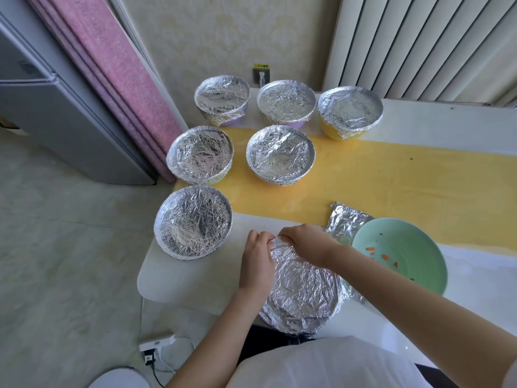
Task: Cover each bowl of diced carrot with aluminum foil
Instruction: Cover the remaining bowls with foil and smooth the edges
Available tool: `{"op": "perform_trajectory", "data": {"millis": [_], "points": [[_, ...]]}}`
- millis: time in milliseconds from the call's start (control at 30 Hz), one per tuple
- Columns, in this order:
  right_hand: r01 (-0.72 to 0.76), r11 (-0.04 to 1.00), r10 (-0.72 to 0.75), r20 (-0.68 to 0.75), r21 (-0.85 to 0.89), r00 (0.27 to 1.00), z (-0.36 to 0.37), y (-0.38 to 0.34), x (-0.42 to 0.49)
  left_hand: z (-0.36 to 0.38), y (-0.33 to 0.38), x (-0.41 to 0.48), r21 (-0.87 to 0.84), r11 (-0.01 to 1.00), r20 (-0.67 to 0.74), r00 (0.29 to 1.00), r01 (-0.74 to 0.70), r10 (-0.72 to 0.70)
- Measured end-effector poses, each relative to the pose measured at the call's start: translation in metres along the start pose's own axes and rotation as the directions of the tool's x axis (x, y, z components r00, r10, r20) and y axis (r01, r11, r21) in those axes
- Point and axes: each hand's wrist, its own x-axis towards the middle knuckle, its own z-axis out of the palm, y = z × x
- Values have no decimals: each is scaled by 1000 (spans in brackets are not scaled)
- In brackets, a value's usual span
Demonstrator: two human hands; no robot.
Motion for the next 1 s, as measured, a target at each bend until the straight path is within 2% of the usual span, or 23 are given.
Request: {"op": "perform_trajectory", "data": {"millis": [167, 500, 667, 800, 867, 1000], "points": [[-14, 999, 15, 33, -43, 999, -4, -5, -1, -2, -1, -1, 0, 1000, 13, 1000, -16, 16], [18, 988, -26, -50, -151, 998, 1, -5, 0, 0, -2, -2, 21, 999, 16, 1000, -26, 25], [28, 999, -27, -35, 43, 999, 5, 2, 3, 1, -2, -4, 70, 997, 17, 1000, -17, 16], [-12, 995, 14, -18, 95, 1000, 6, 8, 2, -1, -1, -1, 111, 994, 46, 999, -8, 3], [-5, 998, 7, -21, 65, 1000, 3, 7, -1, -1, -1, 0, 112, 993, 62, 998, -28, 21], [76, 991, -83, -57, -114, 995, 1, 2, -8, -1, -3, -2, 39, 996, 84, 994, -78, 75]]}}
